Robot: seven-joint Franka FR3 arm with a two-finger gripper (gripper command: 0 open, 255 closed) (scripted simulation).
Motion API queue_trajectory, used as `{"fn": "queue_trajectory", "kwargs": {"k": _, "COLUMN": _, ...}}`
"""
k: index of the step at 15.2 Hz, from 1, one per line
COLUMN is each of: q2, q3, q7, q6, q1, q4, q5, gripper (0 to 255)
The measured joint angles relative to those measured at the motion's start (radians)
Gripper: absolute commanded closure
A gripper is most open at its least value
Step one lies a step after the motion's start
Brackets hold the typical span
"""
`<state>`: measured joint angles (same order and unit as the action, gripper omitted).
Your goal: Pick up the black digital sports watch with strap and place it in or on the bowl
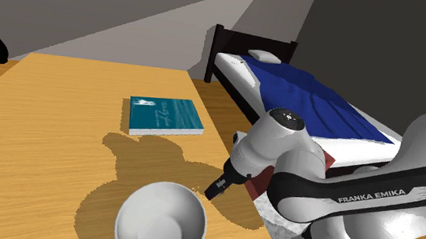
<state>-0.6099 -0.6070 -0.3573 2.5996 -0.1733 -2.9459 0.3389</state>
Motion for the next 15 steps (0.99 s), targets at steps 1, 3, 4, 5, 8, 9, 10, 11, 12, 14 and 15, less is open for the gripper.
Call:
{"fn": "queue_trajectory", "kwargs": {"k": 1, "q2": 0.001, "q3": 0.000, "q7": 0.000, "q6": 0.002, "q1": 0.000, "q4": 0.000, "q5": 0.000, "gripper": 0}}
{"fn": "queue_trajectory", "kwargs": {"k": 3, "q2": 0.002, "q3": 0.000, "q7": 0.000, "q6": 0.003, "q1": 0.001, "q4": -0.001, "q5": 0.000, "gripper": 0}}
{"fn": "queue_trajectory", "kwargs": {"k": 4, "q2": 0.002, "q3": -0.001, "q7": 0.000, "q6": 0.004, "q1": 0.001, "q4": -0.001, "q5": 0.000, "gripper": 0}}
{"fn": "queue_trajectory", "kwargs": {"k": 5, "q2": 0.003, "q3": -0.001, "q7": 0.000, "q6": 0.004, "q1": 0.001, "q4": -0.001, "q5": 0.000, "gripper": 255}}
{"fn": "queue_trajectory", "kwargs": {"k": 8, "q2": 0.002, "q3": -0.001, "q7": 0.000, "q6": 0.004, "q1": 0.001, "q4": 0.000, "q5": 0.000, "gripper": 255}}
{"fn": "queue_trajectory", "kwargs": {"k": 9, "q2": 0.002, "q3": -0.001, "q7": 0.000, "q6": 0.004, "q1": 0.000, "q4": 0.000, "q5": 0.000, "gripper": 255}}
{"fn": "queue_trajectory", "kwargs": {"k": 10, "q2": 0.002, "q3": -0.001, "q7": 0.000, "q6": 0.004, "q1": 0.000, "q4": 0.000, "q5": 0.000, "gripper": 255}}
{"fn": "queue_trajectory", "kwargs": {"k": 11, "q2": 0.002, "q3": 0.000, "q7": 0.000, "q6": 0.004, "q1": 0.000, "q4": 0.000, "q5": 0.000, "gripper": 255}}
{"fn": "queue_trajectory", "kwargs": {"k": 12, "q2": 0.002, "q3": 0.000, "q7": 0.000, "q6": 0.004, "q1": 0.000, "q4": -0.001, "q5": 0.000, "gripper": 255}}
{"fn": "queue_trajectory", "kwargs": {"k": 14, "q2": 0.002, "q3": 0.000, "q7": 0.001, "q6": 0.004, "q1": 0.000, "q4": -0.001, "q5": 0.000, "gripper": 255}}
{"fn": "queue_trajectory", "kwargs": {"k": 15, "q2": 0.002, "q3": -0.001, "q7": 0.000, "q6": 0.004, "q1": 0.001, "q4": 0.000, "q5": 0.000, "gripper": 255}}
